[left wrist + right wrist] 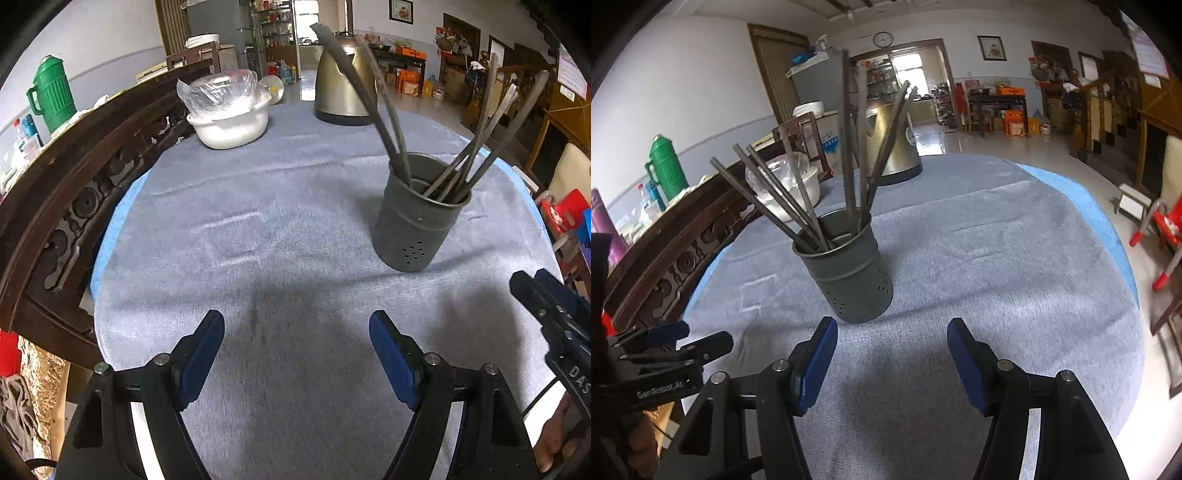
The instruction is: Organize utensils
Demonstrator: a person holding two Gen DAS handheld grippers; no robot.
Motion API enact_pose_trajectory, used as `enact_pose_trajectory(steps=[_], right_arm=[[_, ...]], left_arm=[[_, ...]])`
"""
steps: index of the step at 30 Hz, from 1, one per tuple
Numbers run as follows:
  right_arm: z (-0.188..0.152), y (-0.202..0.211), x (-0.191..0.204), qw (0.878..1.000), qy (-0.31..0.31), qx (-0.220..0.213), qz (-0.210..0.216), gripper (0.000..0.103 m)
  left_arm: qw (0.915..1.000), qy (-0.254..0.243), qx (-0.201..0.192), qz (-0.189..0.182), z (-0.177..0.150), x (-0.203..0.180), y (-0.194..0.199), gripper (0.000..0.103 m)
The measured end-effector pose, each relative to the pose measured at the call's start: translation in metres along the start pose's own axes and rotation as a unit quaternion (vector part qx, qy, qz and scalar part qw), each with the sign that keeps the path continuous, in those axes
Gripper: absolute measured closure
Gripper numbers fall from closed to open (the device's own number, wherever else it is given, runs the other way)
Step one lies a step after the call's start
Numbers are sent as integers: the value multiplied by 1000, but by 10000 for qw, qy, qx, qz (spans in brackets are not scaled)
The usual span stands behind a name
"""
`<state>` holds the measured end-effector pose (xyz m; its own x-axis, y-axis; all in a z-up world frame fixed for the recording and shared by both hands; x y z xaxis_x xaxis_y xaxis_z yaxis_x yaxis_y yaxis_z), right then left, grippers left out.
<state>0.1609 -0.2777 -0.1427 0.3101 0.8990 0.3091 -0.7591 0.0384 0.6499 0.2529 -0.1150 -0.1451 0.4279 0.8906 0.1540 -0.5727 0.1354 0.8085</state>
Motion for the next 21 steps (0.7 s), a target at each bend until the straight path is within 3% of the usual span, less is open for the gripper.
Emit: enact_pose_trajectory(steps=[10, 21], right_arm=[[17, -15, 29, 9988, 122, -72, -466, 37], [17, -8, 34, 9940, 153, -23, -1083, 37]], left_arm=[[9995, -168, 144, -230, 16, 18, -25, 22], [9979, -372, 140, -510, 28, 26, -37, 22]])
Point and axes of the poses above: each gripper's, at about its wrist camera, not at the fingertips, and y roughly against the way its jaws point, x to its left, z to its top, the point moved 3 cm from there along -y, roughly the way its jaws point, and after that the axes turned 9 degrees about -y, right-handed, at the moved point
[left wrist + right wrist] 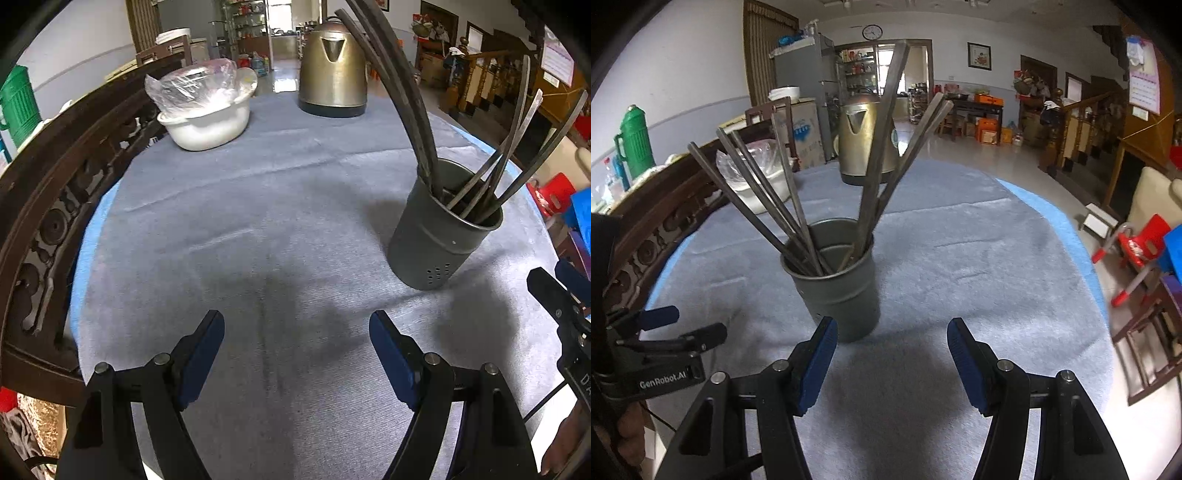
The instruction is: Organize utensils
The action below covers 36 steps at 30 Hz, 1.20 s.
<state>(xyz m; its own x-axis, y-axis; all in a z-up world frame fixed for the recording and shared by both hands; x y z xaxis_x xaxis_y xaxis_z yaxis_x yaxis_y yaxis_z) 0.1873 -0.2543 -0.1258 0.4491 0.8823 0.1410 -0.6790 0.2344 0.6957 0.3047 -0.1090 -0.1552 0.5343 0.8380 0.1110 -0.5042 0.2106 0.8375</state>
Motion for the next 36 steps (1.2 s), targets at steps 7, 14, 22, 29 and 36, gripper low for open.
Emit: enact_pose_trajectory(steps=[7, 14, 22, 29, 36], right_arm=[[3, 18, -6, 9995, -51, -138, -280, 37], [4, 25, -8, 9992, -133, -174, -324, 37], [8, 32, -8, 9997, -71, -224, 16, 37], [8, 49, -8, 9987, -50, -236, 458, 37], [-5, 75, -14, 9965, 46, -228, 802, 37]], left_arm=[[9993, -266, -150, -197, 13, -12, 8, 22], [9988, -373, -247, -174, 23, -17, 17, 22], [9999, -117, -29, -26, 20, -14, 18, 22], [9991, 159, -147, 365, 6, -10, 53, 22], [9960, 485, -353, 668, -21, -17, 94, 22]])
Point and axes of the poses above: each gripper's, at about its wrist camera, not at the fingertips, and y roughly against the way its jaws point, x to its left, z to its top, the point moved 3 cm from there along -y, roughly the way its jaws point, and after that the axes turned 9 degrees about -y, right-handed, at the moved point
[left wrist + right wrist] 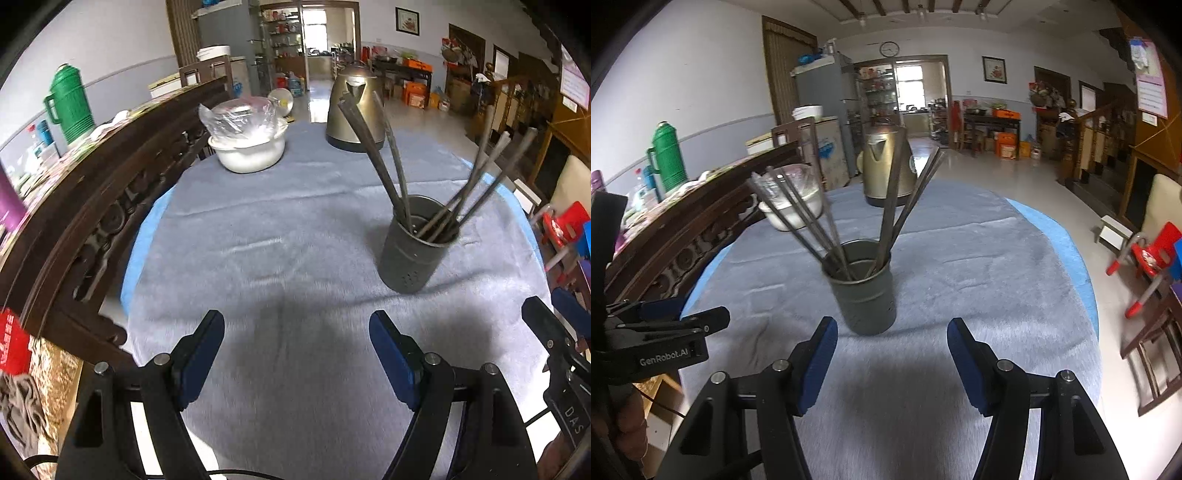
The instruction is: Organize utensils
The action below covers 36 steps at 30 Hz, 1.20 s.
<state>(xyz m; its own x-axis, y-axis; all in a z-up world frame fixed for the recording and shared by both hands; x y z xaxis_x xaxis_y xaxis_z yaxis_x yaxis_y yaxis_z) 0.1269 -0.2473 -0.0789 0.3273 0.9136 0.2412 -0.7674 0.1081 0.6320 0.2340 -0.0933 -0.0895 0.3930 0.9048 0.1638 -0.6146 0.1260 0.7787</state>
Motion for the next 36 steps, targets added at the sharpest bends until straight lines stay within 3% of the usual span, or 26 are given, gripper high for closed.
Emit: enact_pose_trajectory(steps=[3, 11, 20, 36], right_arm=[[-5, 15, -3, 9999, -45, 6, 155, 37], [-15, 63, 2, 9986, -3, -333, 402, 37], [-18, 104, 17, 9966, 146, -700, 411, 37], [-5, 107, 28, 9955, 190, -843, 389, 37]], left_arm=[[10000, 39, -5, 24, -11, -7, 17, 22], [9987, -38, -460, 218, -29, -14, 68, 22], [9965, 55, -803, 245, -44, -6, 106, 22], [9962, 137, -848, 142, -38, 4, 102, 22]])
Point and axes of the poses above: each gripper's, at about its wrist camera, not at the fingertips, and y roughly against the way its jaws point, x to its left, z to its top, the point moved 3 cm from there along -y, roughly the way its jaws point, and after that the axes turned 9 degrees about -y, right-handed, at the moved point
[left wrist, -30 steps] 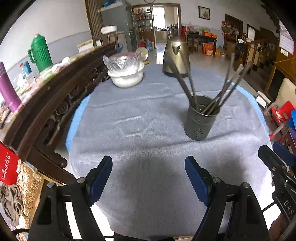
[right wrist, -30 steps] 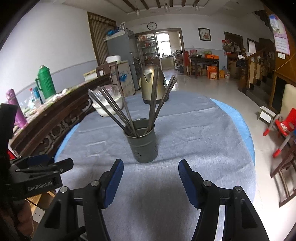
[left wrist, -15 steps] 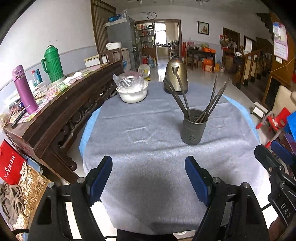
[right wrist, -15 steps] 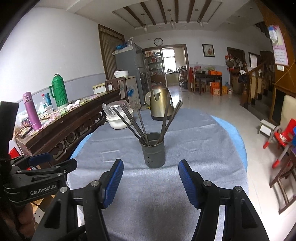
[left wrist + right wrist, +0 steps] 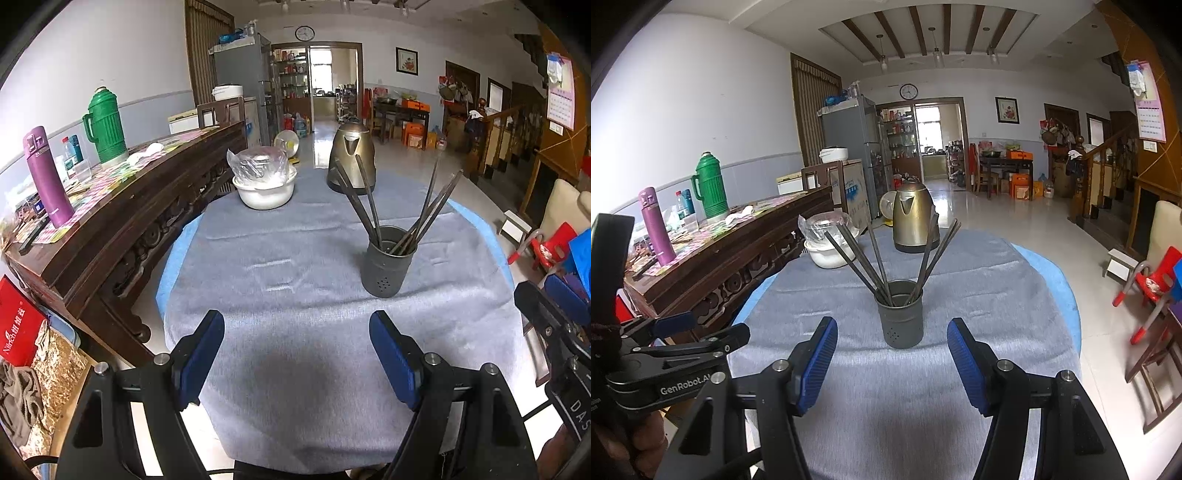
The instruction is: Organize utensils
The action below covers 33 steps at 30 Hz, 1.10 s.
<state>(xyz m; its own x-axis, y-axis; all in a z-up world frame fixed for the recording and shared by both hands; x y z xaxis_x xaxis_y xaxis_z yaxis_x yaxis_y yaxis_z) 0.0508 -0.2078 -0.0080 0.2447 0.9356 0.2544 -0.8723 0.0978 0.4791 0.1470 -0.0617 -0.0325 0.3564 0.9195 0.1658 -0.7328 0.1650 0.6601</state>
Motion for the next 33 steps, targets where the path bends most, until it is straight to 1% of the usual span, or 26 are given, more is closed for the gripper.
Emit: enact_pose_trajectory(steps=[4, 10, 17, 24, 33], right_arm=[[1, -15, 1, 9998, -83, 167, 41, 37], [0, -31, 0, 9994, -149, 300, 67, 37], [6, -46, -3, 9992, -195, 317, 141, 37], [10, -61, -4, 9990, -203, 340, 193, 37], [17, -77, -12, 9980, -357, 381, 343, 37]], left_arm=[[10000, 46, 80, 11, 1, 5, -7, 22], [9997, 105, 218, 69, 3, 10, -20, 22], [9992, 99, 349, 138, 9, 11, -33, 22], [9991, 13, 322, 280, 22, 11, -33, 22], [9982, -50, 394, 451, 34, 13, -39, 22]])
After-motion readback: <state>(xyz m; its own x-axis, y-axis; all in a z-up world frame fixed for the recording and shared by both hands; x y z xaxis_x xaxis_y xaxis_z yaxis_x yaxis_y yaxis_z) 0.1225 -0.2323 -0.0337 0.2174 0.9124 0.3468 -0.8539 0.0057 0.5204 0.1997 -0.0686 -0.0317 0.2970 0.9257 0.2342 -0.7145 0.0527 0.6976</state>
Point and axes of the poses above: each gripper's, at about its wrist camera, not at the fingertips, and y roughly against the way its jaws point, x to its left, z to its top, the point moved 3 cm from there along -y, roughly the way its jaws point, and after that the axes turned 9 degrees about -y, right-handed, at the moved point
